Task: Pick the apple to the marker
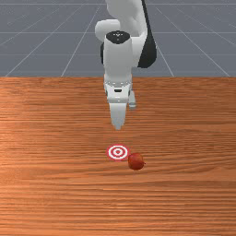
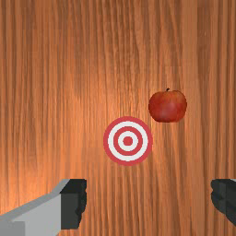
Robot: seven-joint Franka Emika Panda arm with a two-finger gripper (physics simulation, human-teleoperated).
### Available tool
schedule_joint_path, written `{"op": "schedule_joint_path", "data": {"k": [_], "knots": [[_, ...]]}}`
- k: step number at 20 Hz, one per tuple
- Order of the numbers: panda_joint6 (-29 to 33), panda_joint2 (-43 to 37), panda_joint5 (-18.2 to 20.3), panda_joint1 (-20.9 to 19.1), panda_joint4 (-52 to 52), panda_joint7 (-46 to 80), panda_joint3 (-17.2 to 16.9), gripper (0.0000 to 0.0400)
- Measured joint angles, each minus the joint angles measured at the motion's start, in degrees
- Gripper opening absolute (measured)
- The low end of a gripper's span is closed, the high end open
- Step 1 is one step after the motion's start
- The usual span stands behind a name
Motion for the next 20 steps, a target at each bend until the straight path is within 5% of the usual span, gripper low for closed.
{"op": "schedule_joint_path", "data": {"k": [1,2,4,6,7,9,11,14,17,18,20], "knots": [[0.00,0.00,0.00,0.00,0.00,0.00,0.00,0.0249],[0.00,0.00,0.00,0.00,0.00,0.00,0.00,0.0158],[-0.48,-0.06,0.32,0.18,0.04,1.78,-0.30,0.0311],[-0.65,-0.10,0.44,0.21,0.04,2.44,-0.43,0.0367],[-3.38,-3.09,0.27,1.49,-3.09,12.51,-2.31,0.0225],[-9.38,-5.93,1.45,3.00,-3.89,32.32,-5.47,0.0084],[-14.51,-5.77,4.35,4.08,-2.28,51.78,-7.90,0.0031],[-19.67,-4.53,10.25,4.70,0.10,75.14,-10.51,0.0007],[-19.85,-3.80,12.61,4.93,1.11,82.01,-10.80,0.0002],[-16.77,-3.18,12.74,5.69,1.41,84.00,-10.55,0.0158],[-10.99,-1.59,12.55,7.67,1.83,86.08,-9.61,0.0311]]}}
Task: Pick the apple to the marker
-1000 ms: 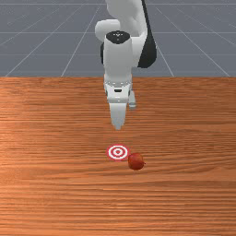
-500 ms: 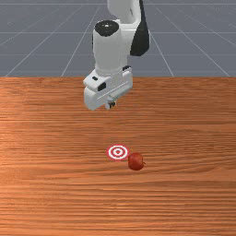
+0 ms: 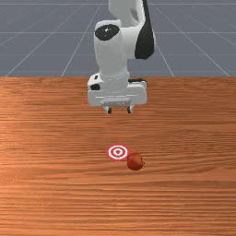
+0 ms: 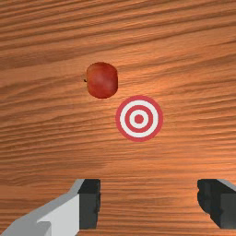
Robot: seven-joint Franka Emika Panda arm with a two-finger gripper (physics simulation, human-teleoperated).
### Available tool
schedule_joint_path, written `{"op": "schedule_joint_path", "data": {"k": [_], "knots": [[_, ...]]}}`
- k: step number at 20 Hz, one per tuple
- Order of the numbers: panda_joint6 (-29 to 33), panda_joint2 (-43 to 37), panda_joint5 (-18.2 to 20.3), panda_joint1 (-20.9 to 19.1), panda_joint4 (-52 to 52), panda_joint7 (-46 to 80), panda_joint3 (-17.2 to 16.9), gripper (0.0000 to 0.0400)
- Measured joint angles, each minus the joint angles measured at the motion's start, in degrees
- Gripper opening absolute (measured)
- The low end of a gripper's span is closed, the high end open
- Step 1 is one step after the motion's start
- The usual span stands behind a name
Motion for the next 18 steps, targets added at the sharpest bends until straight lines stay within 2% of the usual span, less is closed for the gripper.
{"op": "schedule_joint_path", "data": {"k": [2,4,11,18], "knots": [[2.88,2.93,-0.43,1.63,2.07,1.03,0.92,0.0367],[3.79,7.31,-0.81,2.66,5.81,1.74,1.61,0.0388],[3.89,24.01,-2.69,3.37,20.78,4.30,1.12,0.0400],[4.40,26.97,-3.14,4.49,24.24,5.49,1.34,0.0400]]}}
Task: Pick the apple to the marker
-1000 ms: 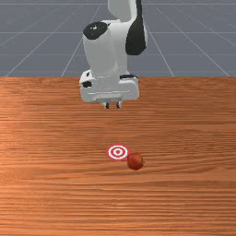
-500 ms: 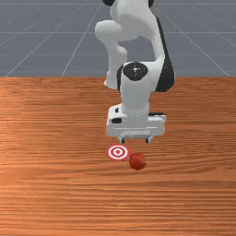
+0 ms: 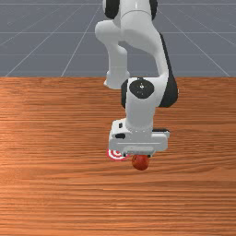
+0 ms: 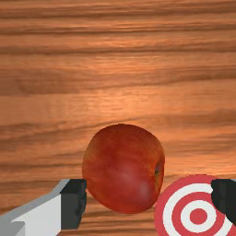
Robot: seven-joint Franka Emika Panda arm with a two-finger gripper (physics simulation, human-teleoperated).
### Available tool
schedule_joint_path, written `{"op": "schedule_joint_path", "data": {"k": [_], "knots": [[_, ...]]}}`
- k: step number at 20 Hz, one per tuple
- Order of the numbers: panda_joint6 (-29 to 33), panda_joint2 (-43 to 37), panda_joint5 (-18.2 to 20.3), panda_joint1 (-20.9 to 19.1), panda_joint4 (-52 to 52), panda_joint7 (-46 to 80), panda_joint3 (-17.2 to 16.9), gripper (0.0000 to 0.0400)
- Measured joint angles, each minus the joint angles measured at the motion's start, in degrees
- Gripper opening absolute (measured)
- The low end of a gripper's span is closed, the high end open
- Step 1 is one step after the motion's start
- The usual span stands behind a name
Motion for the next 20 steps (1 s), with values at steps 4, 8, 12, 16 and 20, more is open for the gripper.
{"op": "schedule_joint_path", "data": {"k": [4,8,12,16,20], "knots": [[0.87,1.51,-0.05,0.62,0.96,0.83,0.03,0.0400],[1.59,4.94,-0.18,0.51,3.20,1.58,-0.32,0.0400],[3.14,5.26,0.23,0.78,3.42,3.59,-0.92,0.0294],[3.51,1.20,0.77,0.82,-2.16,4.06,-1.31,0.0294],[7.85,-3.86,0.97,0.72,-12.47,3.96,-2.56,0.0294]]}}
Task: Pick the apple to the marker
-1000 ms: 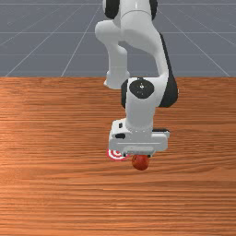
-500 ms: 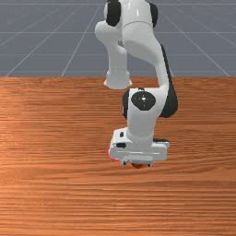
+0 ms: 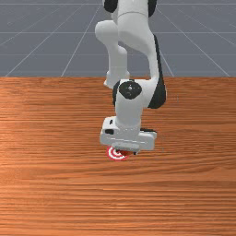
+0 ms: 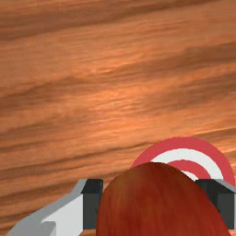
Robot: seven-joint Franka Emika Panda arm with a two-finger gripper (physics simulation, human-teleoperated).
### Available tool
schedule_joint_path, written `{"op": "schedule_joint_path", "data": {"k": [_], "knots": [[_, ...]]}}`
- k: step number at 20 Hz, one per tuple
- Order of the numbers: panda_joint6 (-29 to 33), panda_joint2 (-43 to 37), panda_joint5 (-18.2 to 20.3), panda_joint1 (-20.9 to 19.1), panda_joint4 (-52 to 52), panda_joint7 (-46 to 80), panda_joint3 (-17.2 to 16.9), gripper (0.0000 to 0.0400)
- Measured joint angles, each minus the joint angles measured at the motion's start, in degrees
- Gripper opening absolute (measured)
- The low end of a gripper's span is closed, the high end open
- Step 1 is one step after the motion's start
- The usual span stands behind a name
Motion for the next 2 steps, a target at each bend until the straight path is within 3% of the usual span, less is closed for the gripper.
{"op": "schedule_joint_path", "data": {"k": [2], "knots": [[1.48,-0.64,-0.04,-0.21,-2.26,-0.02,-0.50,0.0294]]}}
